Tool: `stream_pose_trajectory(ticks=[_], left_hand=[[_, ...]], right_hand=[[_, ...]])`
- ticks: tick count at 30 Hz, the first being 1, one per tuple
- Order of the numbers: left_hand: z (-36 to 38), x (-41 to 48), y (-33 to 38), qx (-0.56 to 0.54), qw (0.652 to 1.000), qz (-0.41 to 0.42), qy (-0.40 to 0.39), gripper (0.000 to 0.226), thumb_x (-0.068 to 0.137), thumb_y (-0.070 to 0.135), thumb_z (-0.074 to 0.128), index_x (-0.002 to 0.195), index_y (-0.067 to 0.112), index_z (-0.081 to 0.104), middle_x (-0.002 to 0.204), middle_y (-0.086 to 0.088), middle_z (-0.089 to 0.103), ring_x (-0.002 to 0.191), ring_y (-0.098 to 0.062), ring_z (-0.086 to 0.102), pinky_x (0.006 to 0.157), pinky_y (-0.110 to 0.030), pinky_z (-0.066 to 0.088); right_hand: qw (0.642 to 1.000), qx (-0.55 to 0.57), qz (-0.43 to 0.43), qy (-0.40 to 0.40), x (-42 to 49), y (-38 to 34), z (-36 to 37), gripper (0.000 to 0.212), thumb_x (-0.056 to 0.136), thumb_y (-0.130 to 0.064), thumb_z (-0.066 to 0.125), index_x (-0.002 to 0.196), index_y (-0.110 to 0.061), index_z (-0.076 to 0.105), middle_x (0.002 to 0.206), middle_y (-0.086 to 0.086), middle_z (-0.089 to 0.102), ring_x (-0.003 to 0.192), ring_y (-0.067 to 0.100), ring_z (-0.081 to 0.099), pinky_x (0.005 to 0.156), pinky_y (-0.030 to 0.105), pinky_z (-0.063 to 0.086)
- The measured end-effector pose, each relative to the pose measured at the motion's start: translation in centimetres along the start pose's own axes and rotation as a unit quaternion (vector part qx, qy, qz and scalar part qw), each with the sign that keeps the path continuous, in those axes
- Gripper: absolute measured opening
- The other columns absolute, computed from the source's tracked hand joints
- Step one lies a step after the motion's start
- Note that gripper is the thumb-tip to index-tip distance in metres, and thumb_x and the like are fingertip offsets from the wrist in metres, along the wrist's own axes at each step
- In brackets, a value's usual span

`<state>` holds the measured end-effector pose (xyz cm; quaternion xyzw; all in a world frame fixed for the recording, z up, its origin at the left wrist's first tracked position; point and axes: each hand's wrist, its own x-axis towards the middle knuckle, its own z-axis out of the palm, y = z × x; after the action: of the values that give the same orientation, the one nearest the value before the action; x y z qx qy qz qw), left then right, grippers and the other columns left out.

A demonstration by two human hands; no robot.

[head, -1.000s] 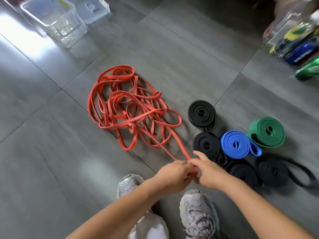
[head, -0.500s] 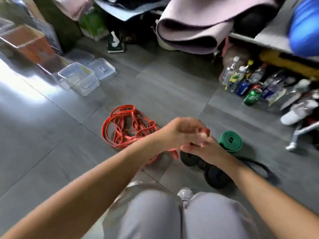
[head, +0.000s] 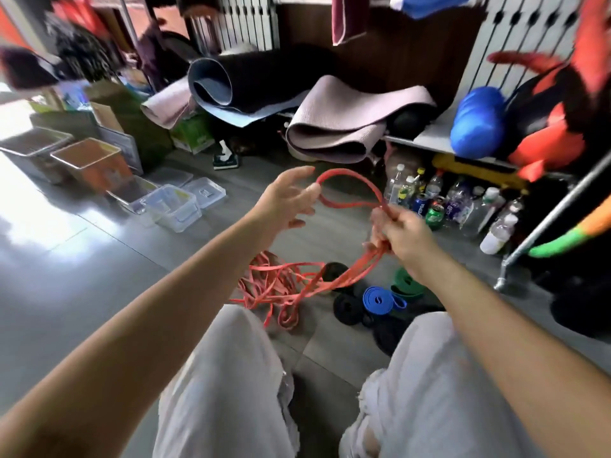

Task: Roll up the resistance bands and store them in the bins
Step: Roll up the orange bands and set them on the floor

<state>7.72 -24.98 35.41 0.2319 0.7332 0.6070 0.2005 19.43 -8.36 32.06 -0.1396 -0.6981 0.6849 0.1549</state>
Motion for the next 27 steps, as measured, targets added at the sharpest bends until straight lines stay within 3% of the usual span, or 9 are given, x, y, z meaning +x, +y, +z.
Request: stream_pose_trajectory(ticks=[3,6,9,13,16,18,22,25,27], left_hand=[[2.8,-2.3,-3.4,0.149,0.986,0.016,-0.073,0.061,0.084,0.019,0.068,0.138,0.012,0.039,0.13,-0.006,0.052,0.115,-0.02,0.053,0.092,-0.027,0.044],[7.5,-5.3,-7.5,0.229,0.957,0.04,-0.173,0.047,0.084,0.019,0.069,0.125,0.008,0.049,0.11,-0.009,0.058,0.098,-0.017,0.054,0.084,-0.021,0.042],[10.0,-7.8,-11.9,0.229,0.963,0.0,-0.142,0.023,0.09,0.017,0.06,0.108,0.005,0.052,0.089,-0.013,0.058,0.078,-0.021,0.054,0.076,-0.037,0.045],[10.5,-9.5,-15.2,0.324,0.933,-0.05,-0.148,0.017,0.096,0.019,0.047,0.104,0.005,0.053,0.087,-0.014,0.058,0.082,-0.031,0.058,0.073,-0.035,0.043],[12.1,-10.3,-13.1,0.217,0.964,-0.073,-0.134,0.022,0.096,0.01,0.043,0.076,0.016,0.049,0.073,-0.009,0.059,0.064,-0.023,0.055,0.067,-0.033,0.045],[13.9,-10.7,-11.1,0.119,0.981,-0.091,-0.126,0.03,0.096,0.005,0.04,0.07,0.02,0.044,0.063,-0.001,0.054,0.047,-0.003,0.05,0.053,-0.018,0.042],[15.0,-10.0,-7.5,-0.05,0.987,-0.113,-0.099,0.029,0.096,-0.001,0.042,0.075,0.017,0.051,0.047,0.011,0.056,0.043,0.004,0.05,0.047,-0.012,0.039],[14.4,-9.4,-5.3,-0.122,0.985,-0.086,-0.089,0.026,0.095,-0.005,0.042,0.082,0.015,0.052,0.05,0.011,0.058,0.046,0.001,0.051,0.052,-0.016,0.041],[14.8,-9.8,-3.2,-0.099,0.987,-0.023,-0.124,0.022,0.098,0.003,0.041,0.084,0.016,0.052,0.053,0.012,0.059,0.049,0.002,0.052,0.052,-0.013,0.043]], right_hand=[[0.998,0.039,-0.035,-0.019,-1.5,-3.4,0.0,0.019,0.097,-0.018,0.046,0.079,-0.014,0.05,0.047,-0.013,0.042,0.046,0.005,0.043,0.062,0.03,0.057],[0.996,0.015,-0.085,-0.035,-2.9,-6.4,0.5,0.021,0.098,-0.016,0.046,0.077,-0.014,0.05,0.047,-0.014,0.041,0.045,0.003,0.041,0.062,0.028,0.055],[0.992,0.044,-0.115,0.003,-3.9,-8.4,-0.6,0.024,0.099,-0.018,0.044,0.076,-0.016,0.049,0.047,-0.013,0.04,0.044,0.004,0.038,0.054,0.024,0.049],[0.99,0.067,-0.116,0.04,-4.2,-8.7,-3.1,0.024,0.099,-0.023,0.043,0.077,-0.017,0.048,0.048,-0.012,0.036,0.044,0.006,0.032,0.048,0.022,0.038],[0.994,0.001,-0.088,0.058,-3.8,-6.9,-3.8,0.025,0.1,-0.024,0.043,0.077,-0.015,0.049,0.049,-0.011,0.035,0.04,0.002,0.03,0.041,0.018,0.027],[0.993,-0.077,-0.066,0.06,-3.4,-5.1,-4.0,0.025,0.098,-0.025,0.047,0.078,-0.011,0.053,0.054,-0.004,0.036,0.04,0.004,0.032,0.041,0.021,0.026],[0.969,-0.243,-0.03,0.032,-3.7,-1.8,-4.3,0.032,0.094,-0.034,0.051,0.085,-0.004,0.059,0.062,0.009,0.04,0.056,0.02,0.038,0.058,0.037,0.032],[0.94,-0.337,-0.01,0.044,-4.3,-0.8,-4.6,0.035,0.093,-0.04,0.051,0.091,-0.006,0.06,0.061,0.001,0.047,0.056,0.017,0.043,0.058,0.031,0.035],[0.959,-0.282,0.009,0.039,-4.9,-0.9,-5.0,0.035,0.093,-0.042,0.049,0.094,-0.009,0.062,0.059,-0.004,0.05,0.052,0.009,0.046,0.052,0.025,0.037]])
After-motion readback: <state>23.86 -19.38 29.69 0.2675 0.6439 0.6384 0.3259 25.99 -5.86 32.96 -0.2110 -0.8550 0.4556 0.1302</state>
